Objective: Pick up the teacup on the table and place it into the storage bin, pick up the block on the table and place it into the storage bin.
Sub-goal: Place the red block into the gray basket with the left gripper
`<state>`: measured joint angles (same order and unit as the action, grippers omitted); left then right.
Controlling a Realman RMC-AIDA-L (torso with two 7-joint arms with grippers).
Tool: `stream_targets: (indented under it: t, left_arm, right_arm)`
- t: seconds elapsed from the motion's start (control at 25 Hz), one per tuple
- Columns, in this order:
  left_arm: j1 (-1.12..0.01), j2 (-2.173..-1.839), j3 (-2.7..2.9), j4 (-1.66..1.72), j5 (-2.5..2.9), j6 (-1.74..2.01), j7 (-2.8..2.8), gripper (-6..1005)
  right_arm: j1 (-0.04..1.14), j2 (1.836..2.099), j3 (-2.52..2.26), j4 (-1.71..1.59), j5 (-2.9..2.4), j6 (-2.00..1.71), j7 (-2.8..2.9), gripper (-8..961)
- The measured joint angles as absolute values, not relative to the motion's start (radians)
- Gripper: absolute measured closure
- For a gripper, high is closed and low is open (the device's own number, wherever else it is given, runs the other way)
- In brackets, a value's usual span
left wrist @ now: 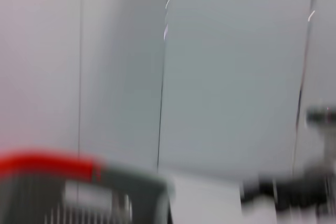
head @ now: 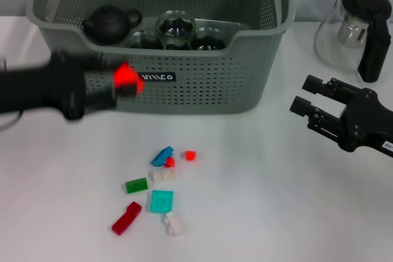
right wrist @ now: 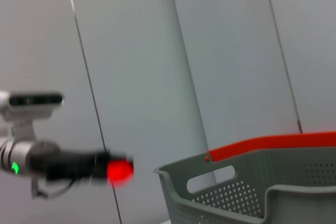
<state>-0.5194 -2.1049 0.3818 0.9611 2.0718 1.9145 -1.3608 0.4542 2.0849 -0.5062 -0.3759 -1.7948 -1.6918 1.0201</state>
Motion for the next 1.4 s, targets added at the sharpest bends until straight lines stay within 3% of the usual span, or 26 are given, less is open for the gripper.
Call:
stream_targets:
  t: [0.16,0.32,0.44,0.76,1.08,1.4]
  left_arm:
    - [-0.605,-2.089,0.382,0.959,1.906,1.894,-1.505,575]
    - [-0.706,-2.11,0.464,0.953,1.866,1.66,-1.588,574]
    - [-0.716,-2.115,0.512,0.951,1.869,1.582,-1.596,574]
    - [-0.782,-2.114,1.034,0.858,2.037,0.881,-1.76,575]
    - [-0.886,-2.154,1.111,0.715,2.403,0.6,-1.987,574]
    - [-0.85,-2.17,1.11,0.818,2.419,0.617,-2.079,534]
  right_arm:
    - [0.456,2.09,-0.509,-0.375,-1.797,-1.686,1.019,376]
    - [0.459,2.093,-0.514,-0.374,-1.799,-1.684,1.015,376]
    - [0.46,2.093,-0.514,-0.374,-1.799,-1.683,1.017,376]
    - [0.46,2.093,-0.512,-0.374,-1.801,-1.683,1.02,376]
    - [0.46,2.09,-0.508,-0.376,-1.796,-1.691,1.02,376]
    - [0.46,2.088,-0.506,-0.378,-1.795,-1.691,1.02,376]
